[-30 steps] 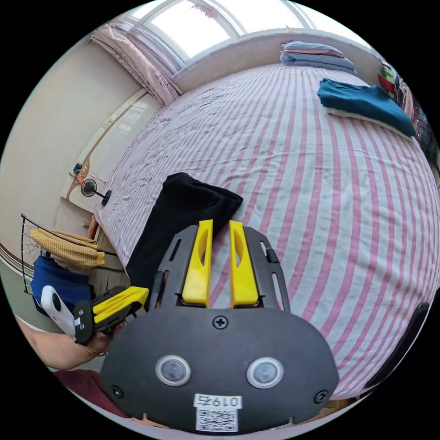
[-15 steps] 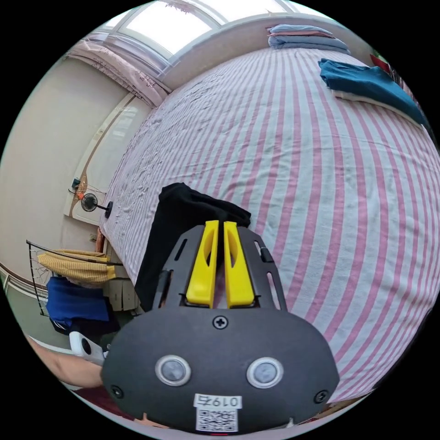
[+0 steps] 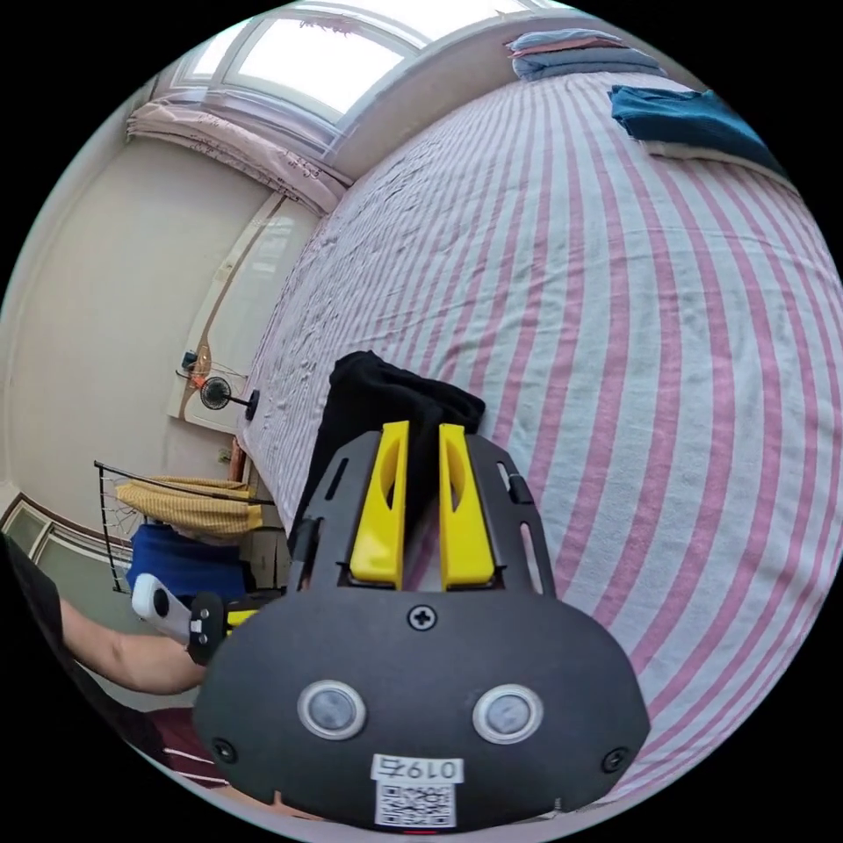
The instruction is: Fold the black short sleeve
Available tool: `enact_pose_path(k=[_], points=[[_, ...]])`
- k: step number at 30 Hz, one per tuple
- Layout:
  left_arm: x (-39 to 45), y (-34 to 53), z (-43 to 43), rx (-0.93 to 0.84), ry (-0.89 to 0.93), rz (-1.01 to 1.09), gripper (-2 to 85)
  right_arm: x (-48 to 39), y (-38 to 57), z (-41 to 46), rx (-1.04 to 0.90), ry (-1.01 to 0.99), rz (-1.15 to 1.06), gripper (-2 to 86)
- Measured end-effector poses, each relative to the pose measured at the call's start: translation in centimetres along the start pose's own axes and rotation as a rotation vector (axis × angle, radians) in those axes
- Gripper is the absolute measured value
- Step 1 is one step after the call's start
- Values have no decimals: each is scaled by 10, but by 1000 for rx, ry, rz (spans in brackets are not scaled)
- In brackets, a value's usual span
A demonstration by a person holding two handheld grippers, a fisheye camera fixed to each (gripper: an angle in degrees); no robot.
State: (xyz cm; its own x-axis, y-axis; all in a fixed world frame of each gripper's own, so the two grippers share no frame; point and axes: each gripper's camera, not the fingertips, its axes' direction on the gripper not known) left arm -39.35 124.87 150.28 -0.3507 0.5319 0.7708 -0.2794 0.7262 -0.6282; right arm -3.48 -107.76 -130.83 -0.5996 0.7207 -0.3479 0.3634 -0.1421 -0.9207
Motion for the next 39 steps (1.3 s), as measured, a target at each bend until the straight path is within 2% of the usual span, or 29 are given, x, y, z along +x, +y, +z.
enact_pose_path(k=[6, 9, 14, 17, 20, 32, 39], points=[[-92, -78, 29, 101, 3, -1, 18, 14, 7, 8, 13, -57, 65, 5], [-122, -133, 69, 99, -13, 122, 31, 7, 14, 15, 23, -19, 40, -5], [-108, -205, 166, -153, -1, 482, 88, 4, 24, 24, 45, -19, 23, -7], [-97, -234, 220, -309, 31, 557, 101, 3, 28, 30, 48, -26, 17, -8], [-97, -251, 273, -413, 162, 520, 90, -2, 33, 35, 55, -18, 20, -8], [-130, -267, 412, -415, 458, 180, 68, -15, 55, 48, 96, -72, 57, -5], [-121, -265, 482, -531, 450, 151, 65, -24, 63, 54, 97, -68, 56, -3]])
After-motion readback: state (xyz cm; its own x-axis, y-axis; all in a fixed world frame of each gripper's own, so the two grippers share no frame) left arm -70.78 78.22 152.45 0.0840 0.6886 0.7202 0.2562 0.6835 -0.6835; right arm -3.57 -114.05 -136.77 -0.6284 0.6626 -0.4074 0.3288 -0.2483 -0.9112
